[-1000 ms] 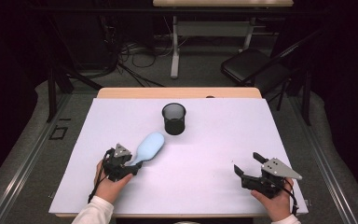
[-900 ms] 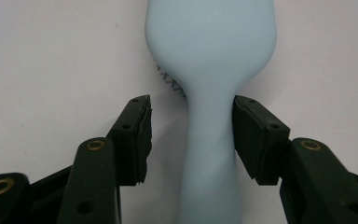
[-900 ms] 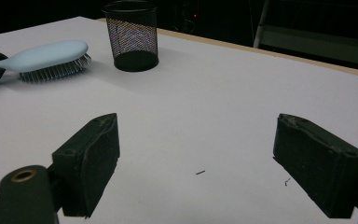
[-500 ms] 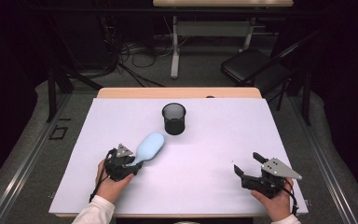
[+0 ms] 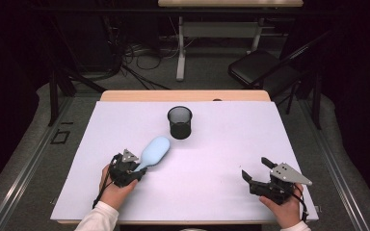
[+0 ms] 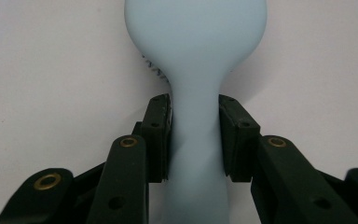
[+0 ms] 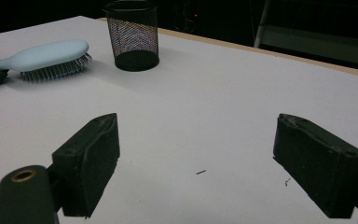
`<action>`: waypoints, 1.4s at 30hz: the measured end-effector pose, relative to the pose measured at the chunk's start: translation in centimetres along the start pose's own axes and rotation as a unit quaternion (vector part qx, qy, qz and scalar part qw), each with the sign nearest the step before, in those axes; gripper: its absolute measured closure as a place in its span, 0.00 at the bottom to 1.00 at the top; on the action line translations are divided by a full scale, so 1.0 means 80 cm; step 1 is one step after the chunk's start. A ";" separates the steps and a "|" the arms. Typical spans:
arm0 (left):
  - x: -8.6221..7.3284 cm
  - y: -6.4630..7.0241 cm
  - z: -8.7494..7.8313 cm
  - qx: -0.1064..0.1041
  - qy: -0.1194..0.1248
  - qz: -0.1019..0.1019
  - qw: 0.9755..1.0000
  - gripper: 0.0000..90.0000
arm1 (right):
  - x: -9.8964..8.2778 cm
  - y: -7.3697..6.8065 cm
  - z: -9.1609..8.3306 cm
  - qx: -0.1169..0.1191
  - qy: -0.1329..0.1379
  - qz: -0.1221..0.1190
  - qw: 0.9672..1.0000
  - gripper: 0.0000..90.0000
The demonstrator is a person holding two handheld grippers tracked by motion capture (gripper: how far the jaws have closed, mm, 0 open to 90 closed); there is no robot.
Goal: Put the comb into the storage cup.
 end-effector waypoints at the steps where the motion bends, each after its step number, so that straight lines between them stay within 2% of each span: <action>1: 0.000 0.000 0.000 0.000 -0.001 0.000 1.000 0.74 | 0.000 0.000 0.000 0.000 0.000 0.000 1.000 0.16; 18: 0.000 0.001 0.000 0.003 0.001 0.008 1.000 0.75 | 0.000 0.000 0.000 0.001 -0.001 0.000 1.000 0.16; 37: 0.000 0.000 0.000 0.003 -0.001 0.005 1.000 0.75 | -0.001 0.000 0.000 0.001 -0.002 0.000 1.000 0.16; 42: 0.002 0.000 0.001 0.003 0.002 -0.001 1.000 0.75 | -0.001 -0.001 0.001 0.001 -0.002 0.001 1.000 0.16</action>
Point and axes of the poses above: each handheld gripper's, and its own axes: z roughly forward along the jaws, x roughly out of its top, y roughly to its right, the point moved 8 cm from there along z, roughly forward along the jaws, and after that the axes turned 5 degrees about -y, right-handed, at the moved point
